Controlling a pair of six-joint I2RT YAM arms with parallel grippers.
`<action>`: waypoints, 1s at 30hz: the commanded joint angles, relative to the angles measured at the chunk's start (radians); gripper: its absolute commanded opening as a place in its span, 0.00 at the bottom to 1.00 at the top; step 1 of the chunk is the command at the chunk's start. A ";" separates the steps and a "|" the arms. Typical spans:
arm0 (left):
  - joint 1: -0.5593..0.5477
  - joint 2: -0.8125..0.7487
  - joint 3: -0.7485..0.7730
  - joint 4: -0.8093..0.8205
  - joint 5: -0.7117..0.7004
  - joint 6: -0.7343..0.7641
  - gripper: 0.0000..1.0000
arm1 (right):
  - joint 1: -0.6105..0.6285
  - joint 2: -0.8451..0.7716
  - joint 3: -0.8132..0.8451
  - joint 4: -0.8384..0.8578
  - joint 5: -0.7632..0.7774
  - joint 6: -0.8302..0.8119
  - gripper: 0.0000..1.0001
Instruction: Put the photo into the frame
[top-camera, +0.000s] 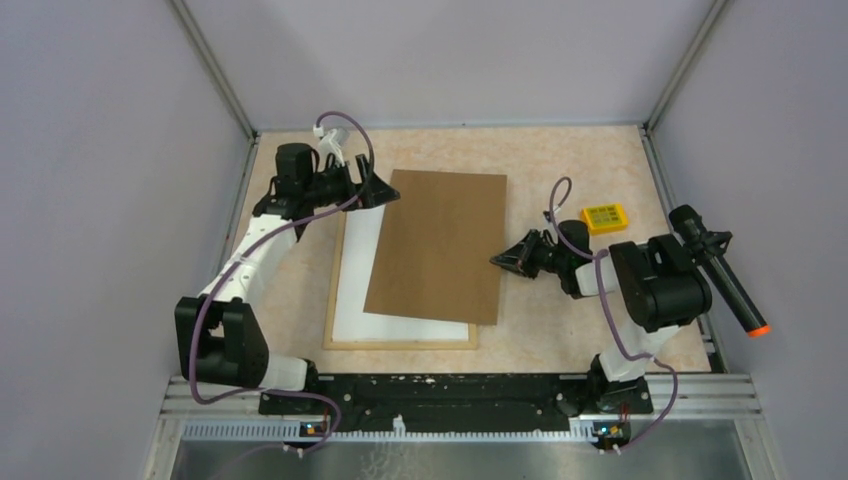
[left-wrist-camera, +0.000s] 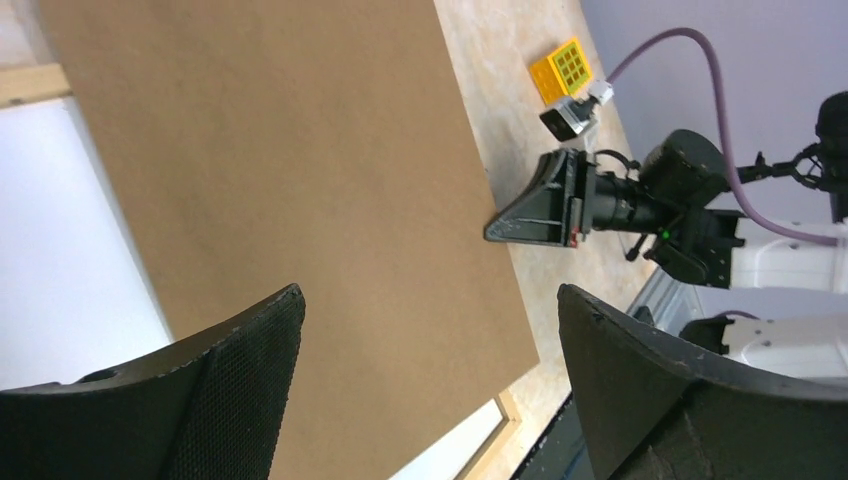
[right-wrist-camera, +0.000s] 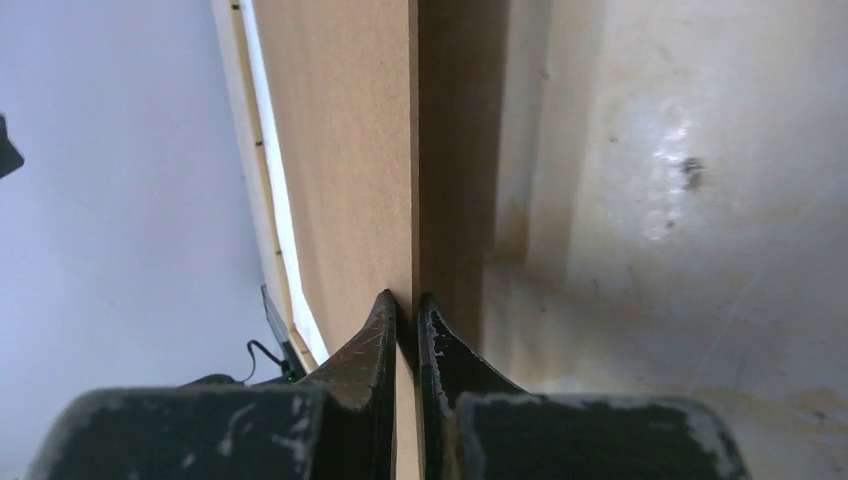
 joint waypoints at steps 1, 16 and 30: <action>0.002 0.028 0.065 0.039 -0.050 0.025 0.99 | 0.007 -0.103 0.036 -0.030 -0.037 -0.043 0.00; 0.010 -0.044 -0.055 0.033 -0.304 0.149 0.99 | 0.013 -0.213 0.185 -0.344 -0.255 0.009 0.00; 0.013 -0.062 -0.088 0.059 -0.296 0.134 0.99 | 0.058 -0.257 0.123 -0.124 -0.319 0.220 0.00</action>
